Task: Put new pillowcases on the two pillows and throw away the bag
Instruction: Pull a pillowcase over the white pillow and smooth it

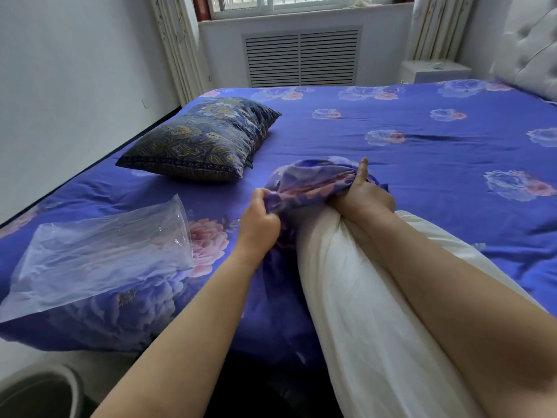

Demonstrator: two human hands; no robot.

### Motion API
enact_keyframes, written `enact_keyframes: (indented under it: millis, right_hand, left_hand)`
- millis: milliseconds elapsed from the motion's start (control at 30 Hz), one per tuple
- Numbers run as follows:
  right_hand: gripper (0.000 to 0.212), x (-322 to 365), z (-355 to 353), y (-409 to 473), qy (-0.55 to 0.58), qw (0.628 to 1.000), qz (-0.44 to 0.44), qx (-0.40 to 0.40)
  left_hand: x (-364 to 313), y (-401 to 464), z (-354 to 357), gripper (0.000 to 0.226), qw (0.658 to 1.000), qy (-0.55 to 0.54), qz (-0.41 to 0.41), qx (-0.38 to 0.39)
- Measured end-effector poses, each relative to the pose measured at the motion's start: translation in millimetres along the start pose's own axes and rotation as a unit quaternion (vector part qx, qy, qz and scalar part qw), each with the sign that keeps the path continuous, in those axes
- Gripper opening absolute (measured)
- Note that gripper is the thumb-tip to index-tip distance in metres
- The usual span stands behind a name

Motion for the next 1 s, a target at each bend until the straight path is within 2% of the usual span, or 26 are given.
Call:
enact_keyframes:
  millis: [67, 100, 167, 200, 233, 267, 333, 367, 433, 500, 567, 633, 667, 733, 767, 800, 900, 967, 1000]
  right_hand:
    - [0.104, -2.3, 2.0, 0.0, 0.012, 1.0, 0.001, 0.001]
    - [0.102, -5.1, 1.4, 1.1, 0.015, 1.0, 0.007, 0.003]
    - [0.1, -13.1, -1.8, 3.2, 0.016, 0.999, 0.029, 0.007]
    - [0.1, -16.0, -3.3, 2.9, 0.013, 0.999, 0.04, 0.007]
    - [0.099, -17.3, -4.0, 2.1, 0.01, 0.999, 0.047, 0.007]
    - [0.1, -16.9, -3.0, 0.8, 0.01, 0.999, 0.05, 0.007]
    - [0.106, -10.5, 1.3, -3.7, 0.017, 0.999, 0.041, 0.003]
    - [0.109, -7.0, 4.2, -5.1, 0.023, 0.999, 0.033, -0.004]
    - [0.111, -3.3, 8.1, -8.3, 0.031, 0.999, 0.019, -0.013]
    - [0.106, -2.2, 9.0, -9.9, 0.033, 0.999, 0.005, -0.006]
    - [0.105, -4.7, 6.5, -8.4, 0.038, 0.999, 0.0, 0.0]
    - [0.104, -10.4, 2.4, -7.1, 0.042, 0.999, 0.012, 0.003]
    - [0.103, -12.8, 1.5, -6.9, 0.038, 0.999, 0.018, 0.003]
    - [0.096, -12.5, 1.1, -9.4, 0.019, 1.0, 0.019, 0.002]
    - [0.094, -9.0, 2.0, -12.3, 0.008, 1.0, 0.013, 0.003]
    - [0.095, -4.2, 3.0, -15.2, -0.001, 1.0, 0.005, 0.003]
    - [0.102, 4.8, 5.6, -21.4, -0.005, 1.0, -0.014, -0.004]
    - [0.105, 5.9, 7.4, -21.7, 0.009, 1.0, -0.018, -0.006]
    - [0.107, 5.9, 8.4, -21.4, 0.019, 1.0, -0.022, -0.011]
  left_hand:
    - [-10.8, 0.1, 6.8, 0.013, 0.979, -0.184, -0.089, 0.026]
    - [-23.1, -5.6, 13.4, 0.014, 0.973, -0.194, -0.108, 0.065]
    - [-36.2, -22.6, 26.6, 0.012, 0.98, -0.091, -0.074, 0.16]
    - [-36.0, -30.0, 30.0, 0.013, 0.982, -0.018, -0.042, 0.185]
    - [-27.7, -30.6, 30.3, 0.019, 0.981, 0.074, -0.009, 0.177]
    - [-22.4, -28.0, 24.5, 0.019, 0.978, 0.157, 0.03, 0.137]
    - [-15.0, -17.2, 9.3, 0.013, 0.972, 0.218, 0.077, 0.038]
    - [-13.9, -11.0, 3.2, 0.016, 0.975, 0.202, 0.09, 0.007]
    - [-15.4, -1.3, -2.6, 0.014, 0.997, 0.06, 0.044, -0.01]
    - [-20.5, 2.1, 4.4, 0.016, 0.992, -0.111, -0.05, 0.012]
    - [-28.0, -3.5, 21.4, 0.025, 0.978, -0.157, -0.102, 0.094]
    - [-38.5, -22.3, 34.2, 0.025, 0.972, -0.121, -0.1, 0.175]
    - [-39.2, -28.6, 35.9, 0.031, 0.978, -0.065, -0.07, 0.186]
    - [-28.8, -30.9, 32.1, 0.038, 0.974, 0.158, 0.009, 0.161]
    - [-22.7, -27.1, 26.1, 0.035, 0.961, 0.245, 0.034, 0.121]
    - [-18.3, -22.2, 19.6, 0.031, 0.953, 0.288, 0.041, 0.09]
    - [-18.7, -9.9, 2.5, 0.024, 0.952, 0.302, 0.051, 0.012]
    - [-28.1, -6.2, 0.5, 0.028, 0.952, 0.298, 0.073, -0.005]
    - [-33.3, -3.1, 1.4, 0.028, 0.962, 0.261, 0.08, -0.009]
Point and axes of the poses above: each hand's wrist, its own y-axis towards the middle knuckle, its own z-axis out of the palm, x = y × z, the point moved 6 cm from there along y, towards the middle knuckle, and after that the axes turned 2 degrees about z, right-handed, at the moved point
